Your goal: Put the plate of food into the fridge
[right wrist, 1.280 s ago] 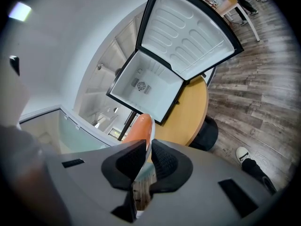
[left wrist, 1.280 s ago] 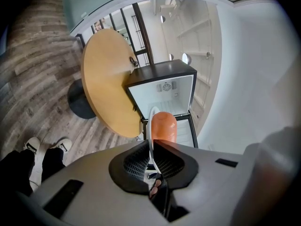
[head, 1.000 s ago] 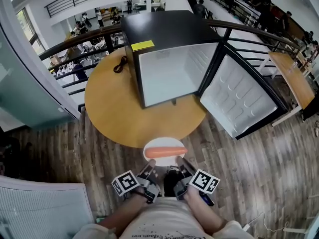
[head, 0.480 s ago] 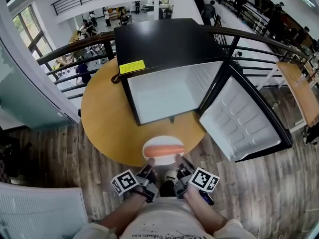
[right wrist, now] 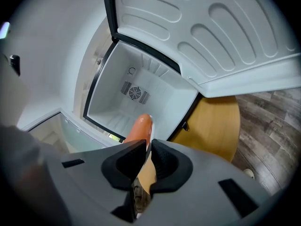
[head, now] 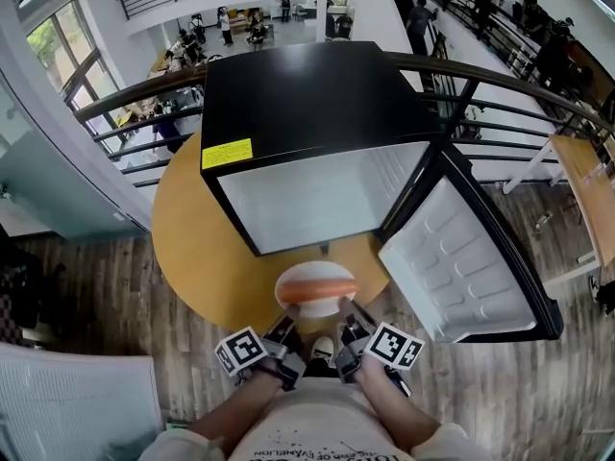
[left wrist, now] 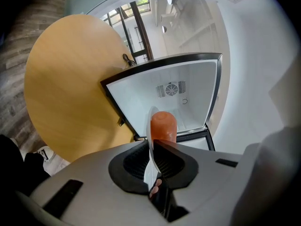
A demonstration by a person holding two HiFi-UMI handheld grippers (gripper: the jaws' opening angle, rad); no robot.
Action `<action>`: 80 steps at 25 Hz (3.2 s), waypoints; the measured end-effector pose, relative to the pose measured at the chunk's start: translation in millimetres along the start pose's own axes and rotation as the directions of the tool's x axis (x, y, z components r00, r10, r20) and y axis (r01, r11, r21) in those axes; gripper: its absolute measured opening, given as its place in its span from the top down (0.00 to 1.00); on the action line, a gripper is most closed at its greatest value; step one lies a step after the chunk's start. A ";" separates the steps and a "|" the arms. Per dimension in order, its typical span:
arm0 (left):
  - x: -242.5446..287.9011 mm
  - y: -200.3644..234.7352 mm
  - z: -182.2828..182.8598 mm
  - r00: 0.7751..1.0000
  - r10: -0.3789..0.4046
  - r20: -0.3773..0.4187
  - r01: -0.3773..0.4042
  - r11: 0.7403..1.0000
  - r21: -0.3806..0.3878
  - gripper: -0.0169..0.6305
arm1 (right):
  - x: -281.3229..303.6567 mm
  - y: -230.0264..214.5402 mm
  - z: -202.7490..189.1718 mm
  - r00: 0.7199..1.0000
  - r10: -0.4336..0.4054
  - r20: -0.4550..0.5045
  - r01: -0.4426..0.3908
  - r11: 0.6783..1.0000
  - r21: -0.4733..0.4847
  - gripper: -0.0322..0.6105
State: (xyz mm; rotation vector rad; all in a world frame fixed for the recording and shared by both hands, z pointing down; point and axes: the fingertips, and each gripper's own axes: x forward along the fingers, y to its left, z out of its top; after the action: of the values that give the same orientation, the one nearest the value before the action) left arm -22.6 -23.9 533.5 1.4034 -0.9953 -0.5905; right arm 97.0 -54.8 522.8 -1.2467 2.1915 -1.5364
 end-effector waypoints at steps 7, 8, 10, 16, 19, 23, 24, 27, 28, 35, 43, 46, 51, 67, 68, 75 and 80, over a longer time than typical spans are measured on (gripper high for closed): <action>11.7 -0.3 0.0 0.999 0.024 0.023 -0.024 1.000 0.015 0.91 | 6.8 -9.1 10.1 0.999 0.027 -0.019 -0.027 0.999 0.026 0.87; 12.1 0.2 0.5 0.999 0.026 0.023 -0.026 1.000 0.014 0.91 | 7.7 -9.6 10.2 0.999 0.029 -0.020 -0.029 0.999 0.028 0.87; 13.2 1.8 2.2 0.999 0.028 0.024 -0.028 1.000 0.012 0.91 | 10.2 -10.2 10.3 0.999 0.032 -0.022 -0.031 0.999 0.032 0.87; 18.0 3.8 10.0 1.000 0.023 0.008 -0.023 1.000 -0.001 0.91 | 17.4 -10.3 10.3 1.000 0.016 -0.017 -0.016 0.999 0.036 0.87; 22.1 5.3 15.3 1.000 0.020 -0.010 -0.020 1.000 -0.005 0.91 | 21.4 -10.6 10.8 1.000 -0.001 -0.009 0.001 0.999 0.039 0.87; 29.0 6.7 21.8 0.999 0.018 -0.032 -0.018 1.000 -0.012 0.91 | 28.1 -11.6 13.4 1.000 -0.022 0.002 0.022 0.999 0.040 0.87; 30.5 7.2 23.0 0.999 0.017 -0.035 -0.018 1.000 -0.015 0.91 | 29.6 -11.9 14.2 1.000 -0.027 0.004 0.026 0.999 0.040 0.87; 36.3 8.2 28.9 0.999 0.014 -0.039 -0.015 1.000 -0.021 0.91 | 36.1 -11.6 17.9 0.999 -0.034 0.011 0.034 0.999 0.037 0.87; 38.6 8.3 31.2 0.999 0.012 -0.039 -0.013 1.000 -0.022 0.91 | 38.4 -11.4 19.5 0.999 -0.037 0.013 0.037 0.999 0.036 0.87; 57.3 10.5 47.6 1.000 -0.006 -0.030 0.005 0.999 -0.036 0.91 | 58.9 -14.2 32.0 0.999 -0.037 0.027 0.036 0.999 0.028 0.87; 81.4 11.0 70.0 0.999 -0.034 0.003 0.034 0.998 -0.053 0.91 | 88.1 -17.7 47.4 0.998 -0.035 0.046 0.033 0.999 0.042 0.87; 90.0 15.1 76.9 1.000 -0.021 0.014 0.021 0.998 -0.052 0.91 | 98.1 -19.9 54.6 0.998 -0.030 0.048 0.028 0.999 0.043 0.88; 108.7 18.2 86.1 0.999 -0.040 0.029 0.042 0.997 -0.065 0.91 | 114.6 -29.5 64.2 0.998 -0.032 0.056 0.030 0.999 0.044 0.88; 151.3 56.9 110.9 0.996 0.023 0.089 -0.013 0.993 -0.118 0.91 | 168.5 -67.2 77.8 0.996 -0.079 0.048 0.076 0.995 0.060 0.88; 153.9 59.6 112.6 0.995 0.025 0.096 -0.014 0.992 -0.122 0.91 | 172.6 -69.6 78.4 0.995 -0.083 0.048 0.080 0.995 0.059 0.88; 170.8 77.0 122.3 0.991 0.059 0.117 -0.042 0.989 -0.141 0.91 | 195.9 -87.4 81.0 0.994 -0.102 0.043 0.099 0.993 0.065 0.88; 181.1 84.6 126.9 0.987 0.074 0.145 -0.053 0.988 -0.147 0.91 | 208.1 -97.7 84.3 0.993 -0.115 0.038 0.112 0.991 0.068 0.88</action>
State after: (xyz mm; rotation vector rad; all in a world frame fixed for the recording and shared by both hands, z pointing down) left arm -57.6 -232.2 640.4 1.2101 -1.0913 -0.7141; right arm 65.8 -273.0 629.4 -1.3911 2.0597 -1.5953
